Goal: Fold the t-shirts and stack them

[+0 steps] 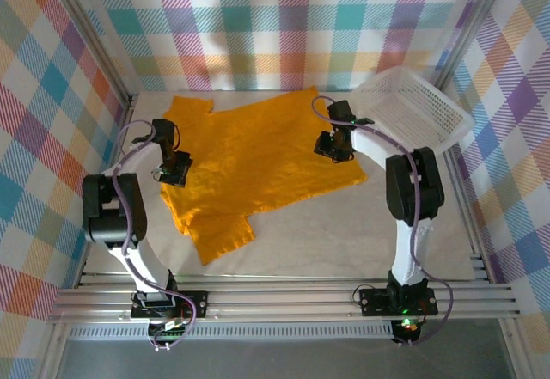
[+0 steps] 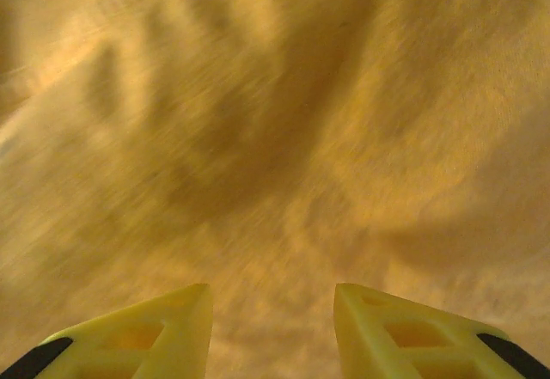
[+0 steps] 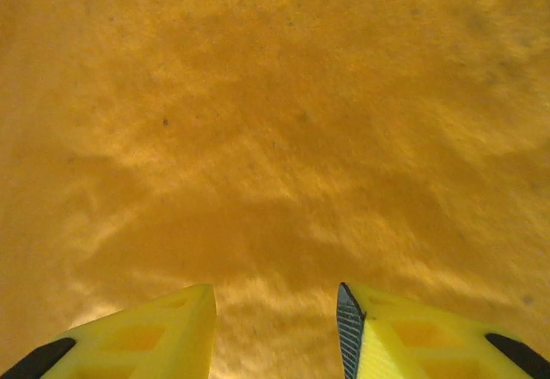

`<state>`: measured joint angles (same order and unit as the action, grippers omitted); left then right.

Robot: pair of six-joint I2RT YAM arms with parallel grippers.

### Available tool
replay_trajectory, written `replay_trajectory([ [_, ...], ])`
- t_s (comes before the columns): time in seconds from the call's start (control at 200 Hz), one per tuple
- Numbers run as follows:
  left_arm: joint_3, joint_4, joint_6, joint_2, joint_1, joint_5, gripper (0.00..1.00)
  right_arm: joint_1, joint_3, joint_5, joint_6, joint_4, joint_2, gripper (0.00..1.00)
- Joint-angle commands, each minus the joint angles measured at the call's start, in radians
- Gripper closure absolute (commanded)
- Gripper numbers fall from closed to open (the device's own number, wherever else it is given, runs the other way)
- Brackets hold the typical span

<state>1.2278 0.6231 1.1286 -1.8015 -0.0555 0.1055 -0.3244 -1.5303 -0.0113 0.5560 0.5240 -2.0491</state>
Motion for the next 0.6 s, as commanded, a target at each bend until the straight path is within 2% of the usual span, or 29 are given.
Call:
replay_trajectory([
  [0.0,0.074,0.011,-0.061,-0.106,-0.015,0.065,0.59,0.03,-0.08,-0.011,-0.01,0.148,-0.07,0.59],
  [0.19,0.191,0.012,-0.129,-0.258,-0.004,0.135,0.58,0.092,-0.097,0.022,0.033,0.29,-0.118,0.61],
  [0.34,0.316,0.043,-0.195,-0.363,0.014,0.163,0.55,0.117,-0.006,0.011,0.056,0.284,-0.064,0.61],
  [0.48,0.406,0.148,-0.25,-0.371,0.006,0.026,0.53,0.115,0.056,-0.066,0.057,0.237,-0.003,0.6],
  [0.595,0.387,0.165,-0.285,-0.284,0.004,-0.081,0.4,0.107,0.056,-0.052,0.032,0.241,0.064,0.57],
])
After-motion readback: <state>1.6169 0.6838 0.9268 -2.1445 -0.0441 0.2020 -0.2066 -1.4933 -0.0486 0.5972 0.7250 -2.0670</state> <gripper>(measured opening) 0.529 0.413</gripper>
